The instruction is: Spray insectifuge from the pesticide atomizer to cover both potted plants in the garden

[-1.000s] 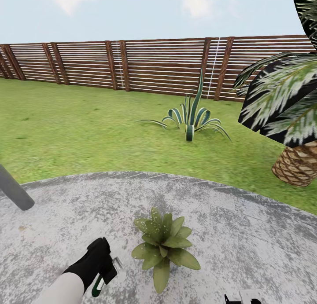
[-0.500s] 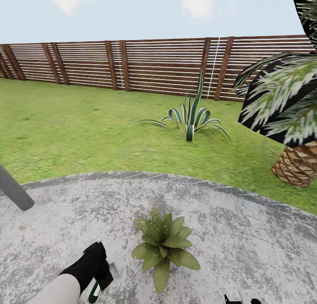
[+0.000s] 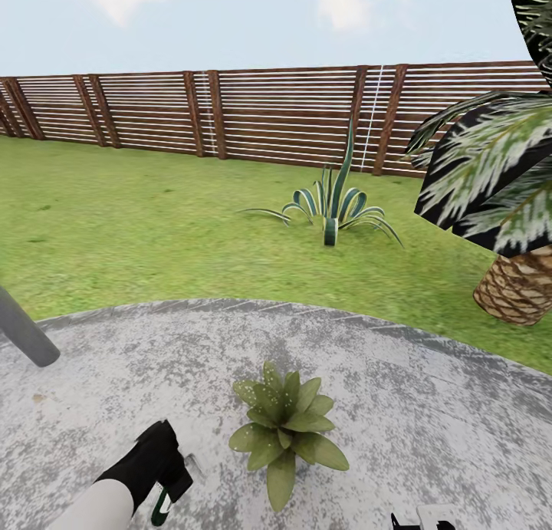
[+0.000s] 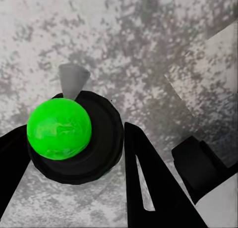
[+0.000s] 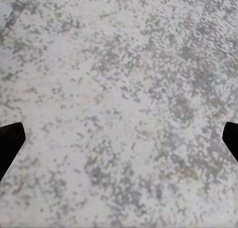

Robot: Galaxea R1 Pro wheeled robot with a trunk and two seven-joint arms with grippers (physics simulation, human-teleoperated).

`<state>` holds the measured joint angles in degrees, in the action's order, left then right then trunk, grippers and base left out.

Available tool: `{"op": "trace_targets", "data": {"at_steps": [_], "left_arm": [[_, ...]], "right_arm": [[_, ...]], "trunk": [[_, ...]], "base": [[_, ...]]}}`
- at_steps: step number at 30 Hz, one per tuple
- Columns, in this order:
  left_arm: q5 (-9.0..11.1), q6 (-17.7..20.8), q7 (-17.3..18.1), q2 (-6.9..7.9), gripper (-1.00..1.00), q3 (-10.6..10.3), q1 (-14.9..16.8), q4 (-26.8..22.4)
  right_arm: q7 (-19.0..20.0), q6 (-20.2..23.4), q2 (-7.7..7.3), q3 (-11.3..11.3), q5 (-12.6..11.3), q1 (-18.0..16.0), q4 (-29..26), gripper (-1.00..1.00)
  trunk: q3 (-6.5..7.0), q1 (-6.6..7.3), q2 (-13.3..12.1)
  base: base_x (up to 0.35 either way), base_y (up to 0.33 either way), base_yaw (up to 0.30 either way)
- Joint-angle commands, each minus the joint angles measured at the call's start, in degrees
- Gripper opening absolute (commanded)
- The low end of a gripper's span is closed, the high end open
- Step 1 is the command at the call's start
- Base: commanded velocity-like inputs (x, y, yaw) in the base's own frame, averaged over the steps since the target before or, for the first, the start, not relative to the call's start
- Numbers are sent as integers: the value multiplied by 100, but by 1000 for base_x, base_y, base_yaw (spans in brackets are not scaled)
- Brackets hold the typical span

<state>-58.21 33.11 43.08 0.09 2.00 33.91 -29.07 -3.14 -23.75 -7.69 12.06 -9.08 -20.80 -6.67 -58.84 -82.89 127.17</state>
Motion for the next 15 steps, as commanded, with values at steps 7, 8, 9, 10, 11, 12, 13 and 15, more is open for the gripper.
{"op": "trace_targets", "data": {"at_steps": [7,8,9,10,11,12,13,15], "left_arm": [[-44,11,8,-4,-100,37,-3,-7],[-43,11,-4,-11,-100,42,-3,-9],[-45,11,-19,-27,-100,51,-1,-10],[-44,11,-29,-38,-100,53,0,-16],[-43,14,-49,-50,-100,54,1,-35],[-42,20,-63,-55,-100,51,1,-50],[-42,24,-69,-58,-100,49,6,-63],[-41,27,-69,-44,-100,39,11,-72]], "right_arm": [[-13,-15,4,51,-50,-3,-1,100],[-16,-15,4,51,-50,-3,-1,100],[-18,-15,4,51,-50,-3,-1,100],[-19,-15,4,51,-50,-3,-1,100],[-19,-15,4,51,-50,-3,-1,100],[-20,-15,4,51,-50,-3,-1,100],[-20,-15,4,51,-50,-3,-1,100],[-20,-15,4,51,-50,-3,-1,100]], "trunk": [[-5,1,2],[-5,1,2],[-5,1,2],[-5,1,2],[-5,1,2],[-5,1,2],[-5,1,2],[-5,1,2]], "base": [[-27,-12,0],[-180,-107,0],[-228,-137,0],[-241,-152,0],[-189,-197,0],[-102,-234,0],[-38,-254,0],[38,-250,0]]}}
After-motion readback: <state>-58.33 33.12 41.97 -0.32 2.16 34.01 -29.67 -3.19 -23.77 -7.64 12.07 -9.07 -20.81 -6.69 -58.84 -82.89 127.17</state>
